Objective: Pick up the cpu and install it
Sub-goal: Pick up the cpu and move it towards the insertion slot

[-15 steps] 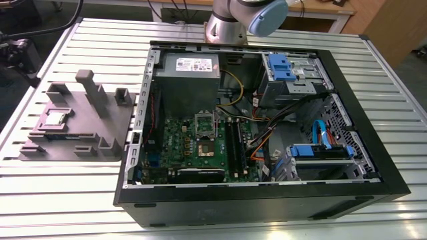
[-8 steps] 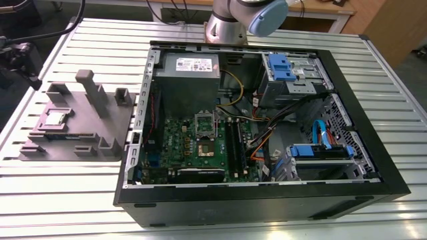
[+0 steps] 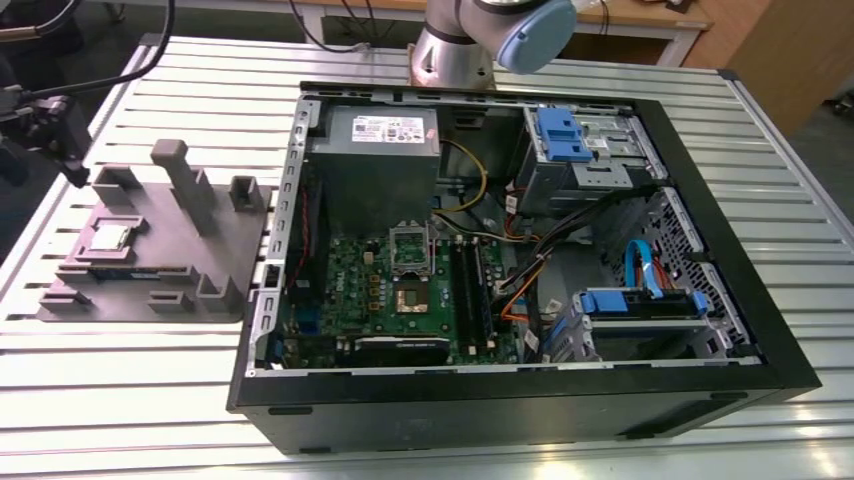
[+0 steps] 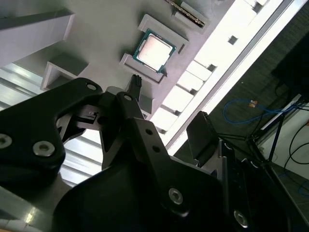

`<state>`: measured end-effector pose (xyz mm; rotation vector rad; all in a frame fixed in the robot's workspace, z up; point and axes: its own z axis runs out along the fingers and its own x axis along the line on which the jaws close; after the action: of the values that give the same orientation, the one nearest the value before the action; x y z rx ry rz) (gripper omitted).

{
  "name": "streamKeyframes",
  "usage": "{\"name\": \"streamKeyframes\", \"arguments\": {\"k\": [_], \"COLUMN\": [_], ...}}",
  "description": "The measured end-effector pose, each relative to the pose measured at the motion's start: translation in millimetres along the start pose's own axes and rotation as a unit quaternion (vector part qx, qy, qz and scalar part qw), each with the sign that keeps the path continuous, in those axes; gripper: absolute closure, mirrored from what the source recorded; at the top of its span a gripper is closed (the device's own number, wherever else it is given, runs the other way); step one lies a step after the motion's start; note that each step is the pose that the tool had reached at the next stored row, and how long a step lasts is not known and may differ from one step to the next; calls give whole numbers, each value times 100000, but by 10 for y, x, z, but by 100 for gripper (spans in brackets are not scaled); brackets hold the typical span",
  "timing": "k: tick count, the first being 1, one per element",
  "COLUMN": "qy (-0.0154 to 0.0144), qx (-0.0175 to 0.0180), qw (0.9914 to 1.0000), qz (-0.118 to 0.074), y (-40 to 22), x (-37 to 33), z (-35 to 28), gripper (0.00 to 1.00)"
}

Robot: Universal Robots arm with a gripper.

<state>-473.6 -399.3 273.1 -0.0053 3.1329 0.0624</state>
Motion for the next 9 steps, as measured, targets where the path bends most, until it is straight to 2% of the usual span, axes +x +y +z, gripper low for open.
{"name": "streamKeyframes", "arguments": {"k": [9], "qy": [2], "qx": [0], "qw": [100000], "qz": [-2], "y": [-1], "x": [0], "z": [16], "gripper": [35]}}
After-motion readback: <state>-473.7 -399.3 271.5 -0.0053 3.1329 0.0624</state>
